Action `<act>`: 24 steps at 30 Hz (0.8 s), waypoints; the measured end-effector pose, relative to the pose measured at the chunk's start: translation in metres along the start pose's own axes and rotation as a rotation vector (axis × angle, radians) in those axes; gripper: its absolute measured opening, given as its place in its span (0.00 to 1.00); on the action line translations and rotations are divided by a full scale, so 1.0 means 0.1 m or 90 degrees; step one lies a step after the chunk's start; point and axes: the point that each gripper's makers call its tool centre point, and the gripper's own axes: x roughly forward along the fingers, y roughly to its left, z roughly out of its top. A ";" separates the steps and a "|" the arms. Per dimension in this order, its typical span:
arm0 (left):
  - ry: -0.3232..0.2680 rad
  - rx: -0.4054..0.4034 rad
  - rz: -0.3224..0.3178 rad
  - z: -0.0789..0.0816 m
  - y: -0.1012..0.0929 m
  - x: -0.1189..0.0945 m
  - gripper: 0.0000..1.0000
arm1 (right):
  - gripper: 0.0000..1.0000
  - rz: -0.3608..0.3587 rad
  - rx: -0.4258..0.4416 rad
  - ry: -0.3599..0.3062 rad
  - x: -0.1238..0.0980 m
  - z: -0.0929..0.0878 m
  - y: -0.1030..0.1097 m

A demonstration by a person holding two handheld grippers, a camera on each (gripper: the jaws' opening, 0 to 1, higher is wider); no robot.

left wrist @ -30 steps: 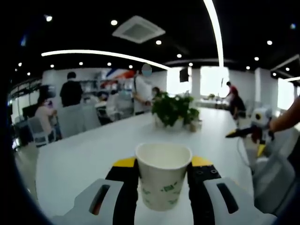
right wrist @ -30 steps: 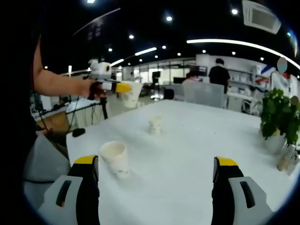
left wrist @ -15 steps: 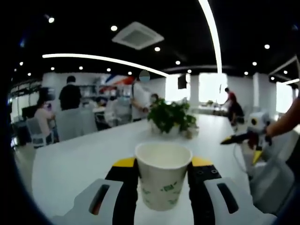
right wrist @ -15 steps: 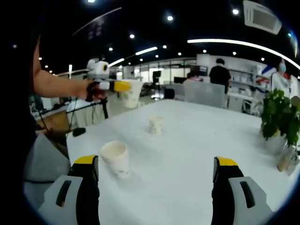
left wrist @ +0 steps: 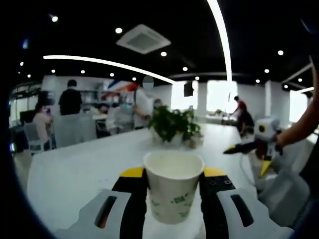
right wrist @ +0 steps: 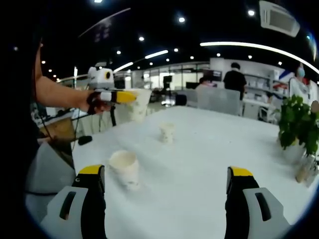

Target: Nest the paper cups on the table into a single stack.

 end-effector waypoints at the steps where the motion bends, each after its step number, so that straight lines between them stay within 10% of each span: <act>1: -0.001 -0.002 0.001 0.00 -0.01 0.00 0.39 | 1.00 0.000 0.000 -0.001 0.00 0.00 0.00; 24: -0.027 -0.035 -0.027 -0.09 -0.39 0.00 0.39 | 1.00 0.000 0.002 -0.004 -0.02 -0.01 0.03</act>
